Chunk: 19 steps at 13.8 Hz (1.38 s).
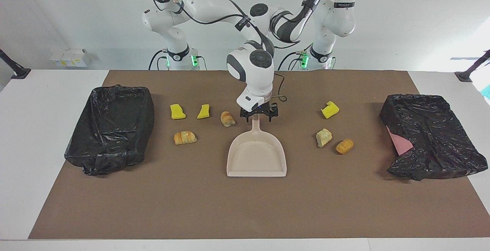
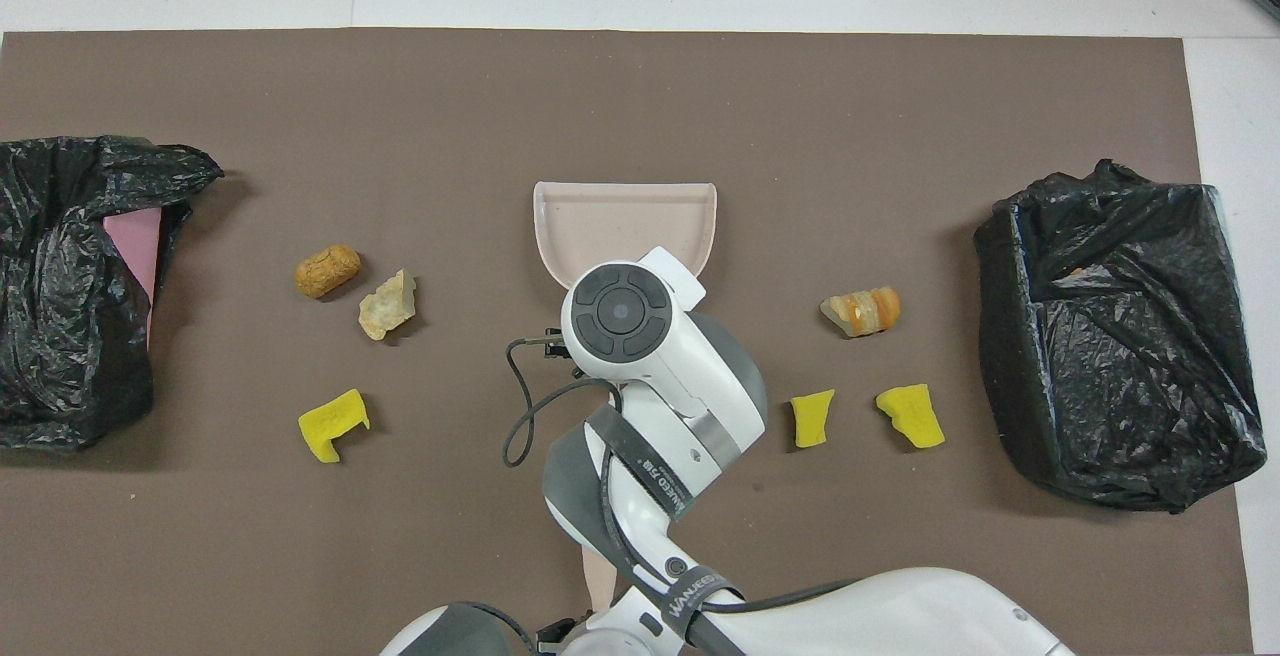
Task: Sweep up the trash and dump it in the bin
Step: 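Lift the dustpan with the right gripper while the left gripper lifts the brush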
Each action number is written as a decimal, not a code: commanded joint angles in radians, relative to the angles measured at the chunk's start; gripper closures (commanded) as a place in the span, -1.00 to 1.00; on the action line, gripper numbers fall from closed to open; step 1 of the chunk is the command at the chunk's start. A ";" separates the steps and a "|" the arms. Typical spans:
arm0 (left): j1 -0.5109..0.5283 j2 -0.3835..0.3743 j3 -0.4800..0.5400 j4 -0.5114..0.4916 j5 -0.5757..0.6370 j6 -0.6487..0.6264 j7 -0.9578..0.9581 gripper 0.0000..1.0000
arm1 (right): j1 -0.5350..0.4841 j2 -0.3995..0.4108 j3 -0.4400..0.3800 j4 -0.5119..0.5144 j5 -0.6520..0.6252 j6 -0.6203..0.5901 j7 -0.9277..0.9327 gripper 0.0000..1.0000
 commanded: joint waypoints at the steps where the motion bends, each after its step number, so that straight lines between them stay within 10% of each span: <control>1: 0.067 -0.132 -0.006 -0.119 0.054 -0.014 0.056 1.00 | -0.007 -0.040 0.000 -0.052 -0.005 0.010 -0.012 -0.49; 6: 0.280 -0.152 -0.006 -0.133 0.057 -0.031 0.230 1.00 | -0.014 -0.037 0.000 -0.042 -0.008 0.018 -0.018 1.00; 19: 0.686 -0.201 -0.006 0.000 0.078 -0.323 0.459 1.00 | -0.025 -0.042 0.000 -0.016 -0.019 -0.010 -0.456 1.00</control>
